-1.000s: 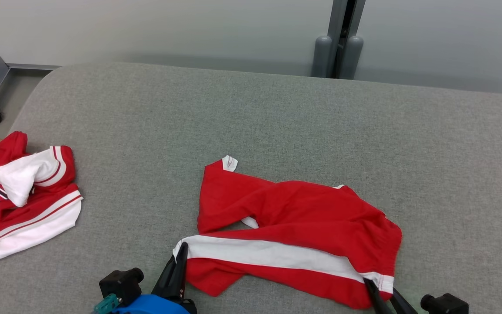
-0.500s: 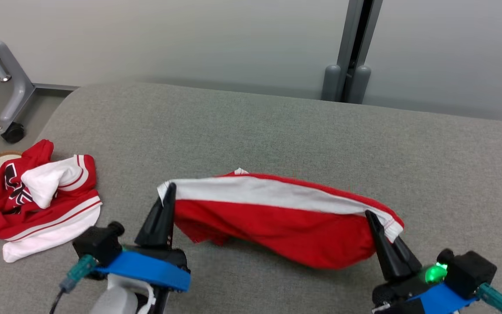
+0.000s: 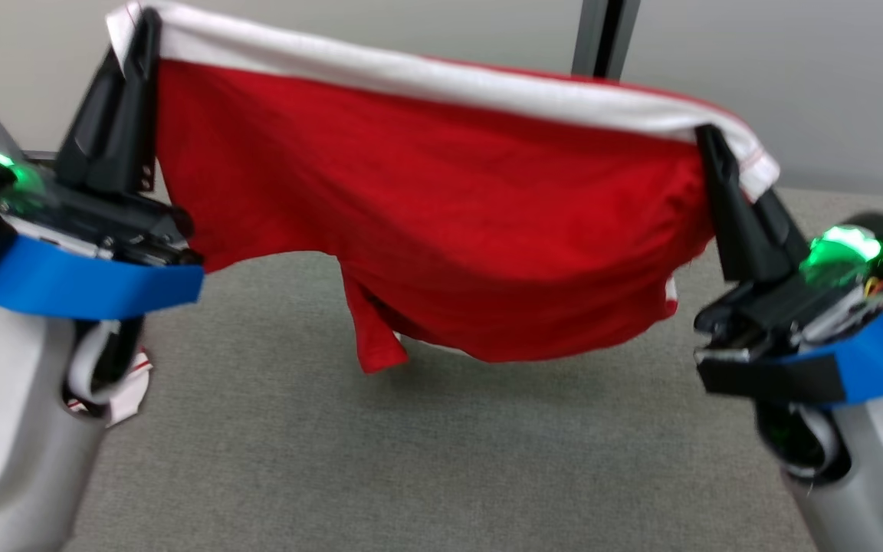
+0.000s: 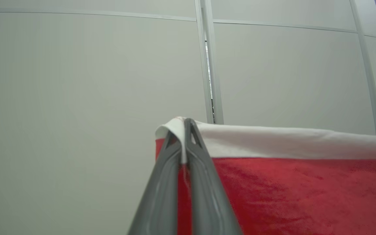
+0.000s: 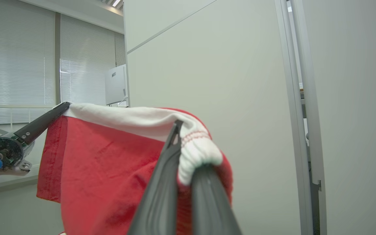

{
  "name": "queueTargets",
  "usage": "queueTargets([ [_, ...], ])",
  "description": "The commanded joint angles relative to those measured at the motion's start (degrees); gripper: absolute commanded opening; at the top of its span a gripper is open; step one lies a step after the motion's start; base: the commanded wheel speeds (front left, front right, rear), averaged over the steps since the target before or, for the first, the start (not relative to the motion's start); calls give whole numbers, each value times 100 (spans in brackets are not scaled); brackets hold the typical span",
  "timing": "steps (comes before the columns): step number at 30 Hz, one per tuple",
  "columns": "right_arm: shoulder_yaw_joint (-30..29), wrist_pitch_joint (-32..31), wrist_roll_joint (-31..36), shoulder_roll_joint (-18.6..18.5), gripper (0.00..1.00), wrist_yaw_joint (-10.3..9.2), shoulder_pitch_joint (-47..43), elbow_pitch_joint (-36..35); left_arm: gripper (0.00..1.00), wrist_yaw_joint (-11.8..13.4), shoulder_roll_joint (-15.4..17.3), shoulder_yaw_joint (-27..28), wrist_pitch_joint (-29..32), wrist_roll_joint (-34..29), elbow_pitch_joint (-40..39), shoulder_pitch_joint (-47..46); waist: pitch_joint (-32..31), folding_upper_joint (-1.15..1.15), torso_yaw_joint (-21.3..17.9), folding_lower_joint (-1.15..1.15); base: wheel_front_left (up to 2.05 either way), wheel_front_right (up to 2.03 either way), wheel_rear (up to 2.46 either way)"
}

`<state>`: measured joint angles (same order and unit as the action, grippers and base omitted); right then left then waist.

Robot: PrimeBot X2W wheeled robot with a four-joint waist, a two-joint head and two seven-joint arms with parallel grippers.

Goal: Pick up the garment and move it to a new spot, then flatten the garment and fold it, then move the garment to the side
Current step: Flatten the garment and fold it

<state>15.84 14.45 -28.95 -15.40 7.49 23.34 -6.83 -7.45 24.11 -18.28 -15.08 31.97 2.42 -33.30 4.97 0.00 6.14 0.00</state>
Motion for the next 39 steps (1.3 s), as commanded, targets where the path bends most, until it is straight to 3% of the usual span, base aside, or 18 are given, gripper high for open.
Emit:
queueTargets([
  [1,-9,-70,-99,-46,0,0,221,-12,0,-6,132,-85,-13,10,93,-186,64,0,-23,0,0,0,0],
  [7,156,-544,-43,-229,0,1,1405,450,0,-6,426,-594,35,438,700,-1157,586,0,-168,0,0,0,0],
  [13,566,-540,476,-333,0,1,2941,1529,0,-5,357,-853,-5,590,1602,-2315,1375,0,-344,0,0,0,0],
  [18,491,-100,1053,-302,0,0,4186,2568,0,-5,84,-322,-11,193,1636,-3078,1797,0,-445,0,0,0,0],
  [22,378,53,1327,-296,0,-1,4509,3042,0,-2,-176,76,-11,-68,1389,-3012,1868,0,-427,0,0,0,0],
  [27,451,73,1437,-397,0,-1,3609,2960,0,1,-377,323,-12,-77,1132,-2001,1695,0,-356,0,0,0,0],
  [31,700,75,1207,-521,0,-1,2337,2928,0,2,-617,402,-13,-25,1249,-636,1403,0,-253,0,0,0,0],
  [39,740,78,683,-360,0,-2,-319,2627,0,2,-1154,328,-14,124,1507,1826,702,0,-17,0,0,0,0],
])
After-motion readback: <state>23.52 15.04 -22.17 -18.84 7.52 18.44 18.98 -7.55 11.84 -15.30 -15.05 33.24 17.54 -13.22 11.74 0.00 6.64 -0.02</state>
